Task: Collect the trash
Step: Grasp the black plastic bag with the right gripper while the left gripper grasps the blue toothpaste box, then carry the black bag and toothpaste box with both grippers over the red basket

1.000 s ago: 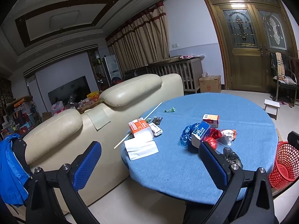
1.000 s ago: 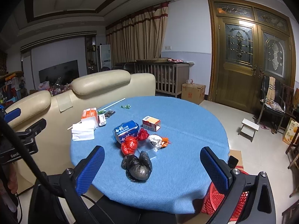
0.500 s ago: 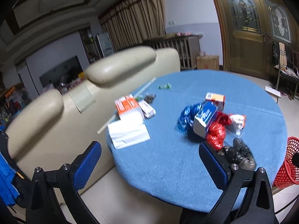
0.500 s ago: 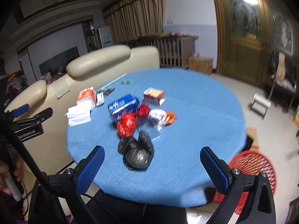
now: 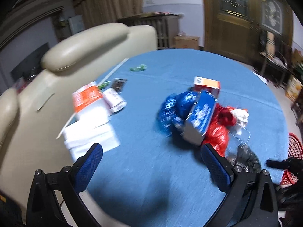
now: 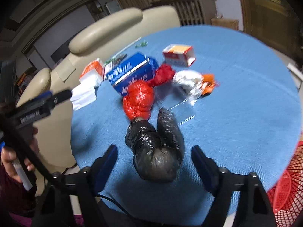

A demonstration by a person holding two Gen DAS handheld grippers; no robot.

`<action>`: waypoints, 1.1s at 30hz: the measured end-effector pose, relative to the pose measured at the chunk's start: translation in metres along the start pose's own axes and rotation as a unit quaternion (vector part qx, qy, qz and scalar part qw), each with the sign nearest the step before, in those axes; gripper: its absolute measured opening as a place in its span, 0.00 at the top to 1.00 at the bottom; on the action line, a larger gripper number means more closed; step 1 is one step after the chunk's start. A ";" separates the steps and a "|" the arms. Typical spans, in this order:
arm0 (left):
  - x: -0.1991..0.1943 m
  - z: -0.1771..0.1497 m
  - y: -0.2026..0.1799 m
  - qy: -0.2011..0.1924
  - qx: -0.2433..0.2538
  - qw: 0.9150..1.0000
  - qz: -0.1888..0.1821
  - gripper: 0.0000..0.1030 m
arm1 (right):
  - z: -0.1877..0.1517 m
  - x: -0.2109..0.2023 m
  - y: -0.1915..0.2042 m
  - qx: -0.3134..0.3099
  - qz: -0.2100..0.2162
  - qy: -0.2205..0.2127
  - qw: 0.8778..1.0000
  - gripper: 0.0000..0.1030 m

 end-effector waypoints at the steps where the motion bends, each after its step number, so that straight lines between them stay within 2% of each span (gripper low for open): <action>1: 0.005 0.006 -0.005 0.004 0.008 1.000 -0.006 0.00 | 0.001 0.006 0.000 0.002 0.007 0.005 1.000 0.28; 3: 0.017 0.020 -0.020 0.014 0.025 0.999 -0.018 0.00 | 0.002 0.017 -0.001 0.004 0.014 0.016 1.000 0.28; 5: 0.025 0.031 -0.037 0.021 0.045 0.998 -0.036 0.00 | 0.001 0.026 -0.004 0.004 0.020 0.027 0.999 0.46; 10: 0.054 0.050 -0.065 0.048 0.069 0.995 -0.052 0.01 | -0.003 0.031 -0.003 0.006 0.058 0.032 0.998 0.61; 13: 0.066 0.052 -0.076 0.069 0.071 0.992 -0.076 0.26 | -0.006 0.027 -0.004 0.000 0.067 0.028 0.997 0.64; 14: 0.071 0.050 -0.079 0.079 0.072 0.991 -0.081 0.46 | -0.009 0.024 -0.007 0.001 0.070 0.026 0.997 0.65; 15: 0.073 0.047 -0.080 0.086 0.071 0.990 -0.085 0.55 | -0.011 0.022 -0.008 0.002 0.072 0.024 0.997 0.65; 19: 0.068 0.039 -0.080 0.079 0.058 0.991 -0.094 0.59 | -0.021 0.008 -0.028 0.022 0.076 0.015 0.997 0.65; 20: 0.064 0.038 -0.078 0.073 0.056 0.991 -0.095 0.65 | -0.024 0.003 -0.034 0.028 0.077 0.011 0.997 0.65; 28: 0.015 0.029 -0.060 0.032 0.021 0.994 -0.102 0.67 | -0.039 -0.051 -0.072 0.071 0.095 -0.040 0.992 0.68; 33: -0.025 0.027 -0.071 -0.001 0.031 0.994 -0.108 0.67 | -0.046 -0.077 -0.092 0.082 0.091 -0.072 0.990 0.68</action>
Point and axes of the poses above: each gripper's, at about its wrist camera, not at the fingertips, and x roughly the way its jaws point, y to its left, z to its top, the point moved 9 cm from there along x, roughly the way its jaws point, and after that the axes turned 13 degrees about y, right-handed, at the moved point
